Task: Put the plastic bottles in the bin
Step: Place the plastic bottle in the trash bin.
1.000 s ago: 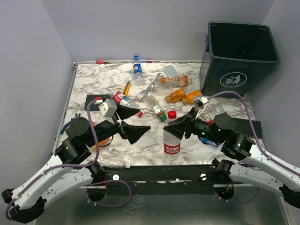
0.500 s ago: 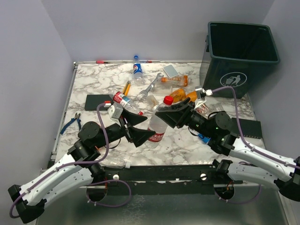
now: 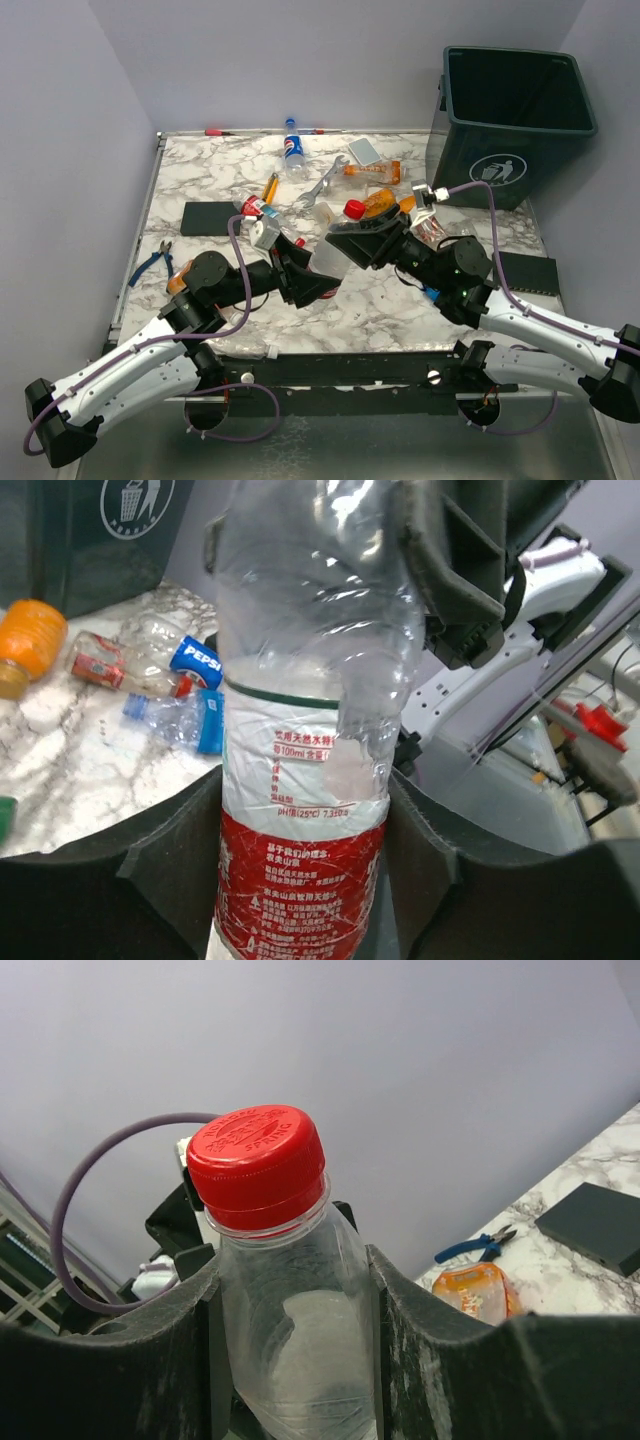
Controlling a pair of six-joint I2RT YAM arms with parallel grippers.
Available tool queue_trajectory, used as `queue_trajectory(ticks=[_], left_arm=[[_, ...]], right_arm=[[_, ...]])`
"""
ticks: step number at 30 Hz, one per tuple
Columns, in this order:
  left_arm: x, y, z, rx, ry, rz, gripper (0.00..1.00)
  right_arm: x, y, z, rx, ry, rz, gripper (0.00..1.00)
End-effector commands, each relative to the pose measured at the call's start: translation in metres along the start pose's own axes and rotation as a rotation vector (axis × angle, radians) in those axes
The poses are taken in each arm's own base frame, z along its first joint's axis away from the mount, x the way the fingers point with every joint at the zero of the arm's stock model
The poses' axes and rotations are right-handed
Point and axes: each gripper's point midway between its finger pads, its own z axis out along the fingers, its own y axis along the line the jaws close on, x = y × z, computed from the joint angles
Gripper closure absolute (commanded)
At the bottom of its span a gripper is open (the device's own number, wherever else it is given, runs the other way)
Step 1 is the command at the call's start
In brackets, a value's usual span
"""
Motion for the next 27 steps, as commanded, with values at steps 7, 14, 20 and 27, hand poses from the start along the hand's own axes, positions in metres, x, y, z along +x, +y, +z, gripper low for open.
queue_trajectory(ticks=[7, 14, 20, 27], left_arm=[[-0.004, -0.005, 0.001, 0.031, -0.016, 0.025, 0.74], [0.001, -0.004, -0.003, 0.031, -0.011, 0.023, 0.74], [0.003, -0.005, -0.002, 0.038, 0.0, 0.021, 0.74], [-0.001, -0.009, -0.001, 0.05, 0.0, 0.023, 0.74]], right_arm=[[-0.002, 0.011, -0.001, 0.015, 0.094, -0.06, 0.25], [-0.039, 0.002, -0.024, 0.21, 0.072, -0.204, 0.2], [-0.046, 0.004, -0.013, 0.241, 0.121, -0.252, 0.21], [-0.03, -0.013, -0.002, 0.294, 0.189, -0.227, 0.25]])
